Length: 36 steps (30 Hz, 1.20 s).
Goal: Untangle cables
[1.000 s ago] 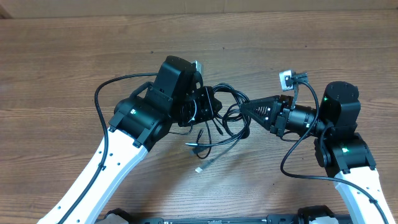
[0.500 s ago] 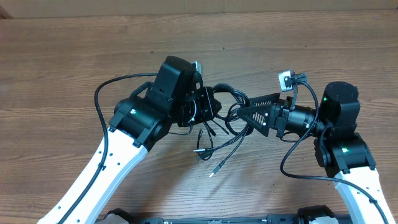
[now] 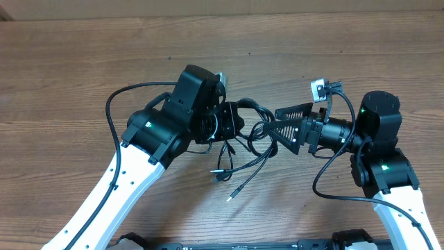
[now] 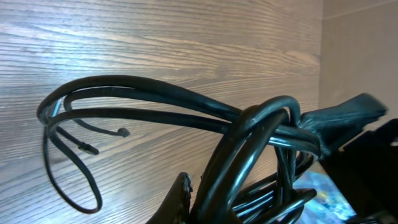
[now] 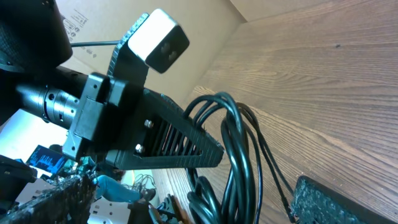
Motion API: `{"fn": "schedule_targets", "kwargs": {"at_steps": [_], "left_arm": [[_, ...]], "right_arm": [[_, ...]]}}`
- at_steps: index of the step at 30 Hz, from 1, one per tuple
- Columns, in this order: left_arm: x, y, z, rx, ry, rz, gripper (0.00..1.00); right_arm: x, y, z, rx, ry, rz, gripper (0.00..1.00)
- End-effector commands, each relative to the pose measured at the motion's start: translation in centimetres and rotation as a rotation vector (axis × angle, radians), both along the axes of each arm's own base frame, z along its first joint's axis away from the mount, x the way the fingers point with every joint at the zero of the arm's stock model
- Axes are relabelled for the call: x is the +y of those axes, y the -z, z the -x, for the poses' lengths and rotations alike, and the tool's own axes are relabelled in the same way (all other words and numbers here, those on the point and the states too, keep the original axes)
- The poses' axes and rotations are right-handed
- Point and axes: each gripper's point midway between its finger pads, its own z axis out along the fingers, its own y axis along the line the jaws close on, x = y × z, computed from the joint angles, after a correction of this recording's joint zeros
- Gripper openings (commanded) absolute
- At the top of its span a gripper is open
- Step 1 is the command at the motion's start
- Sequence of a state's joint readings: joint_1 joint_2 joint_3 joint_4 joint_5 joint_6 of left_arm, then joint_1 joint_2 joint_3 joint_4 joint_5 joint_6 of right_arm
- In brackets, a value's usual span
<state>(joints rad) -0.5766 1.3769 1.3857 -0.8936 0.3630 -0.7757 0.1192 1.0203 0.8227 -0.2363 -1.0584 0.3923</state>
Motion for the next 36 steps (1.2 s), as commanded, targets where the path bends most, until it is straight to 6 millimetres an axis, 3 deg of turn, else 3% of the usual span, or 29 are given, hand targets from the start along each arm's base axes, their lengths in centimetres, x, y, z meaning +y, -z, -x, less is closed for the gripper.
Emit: {"fn": "schedule_targets", "kwargs": {"at_steps": [1, 36], "left_arm": [[0.1, -0.5, -0.1, -0.050, 0.029, -0.025, 0.04], [1.7, 0.5, -0.5, -0.095, 0.030, -0.141, 0.04]], "right_arm": [[0.1, -0.4, 0.0, -0.015, 0.005, 0.002, 1.00], [0.0, 0.8, -1.1, 0.024, 0.022, 0.014, 1.00]]}}
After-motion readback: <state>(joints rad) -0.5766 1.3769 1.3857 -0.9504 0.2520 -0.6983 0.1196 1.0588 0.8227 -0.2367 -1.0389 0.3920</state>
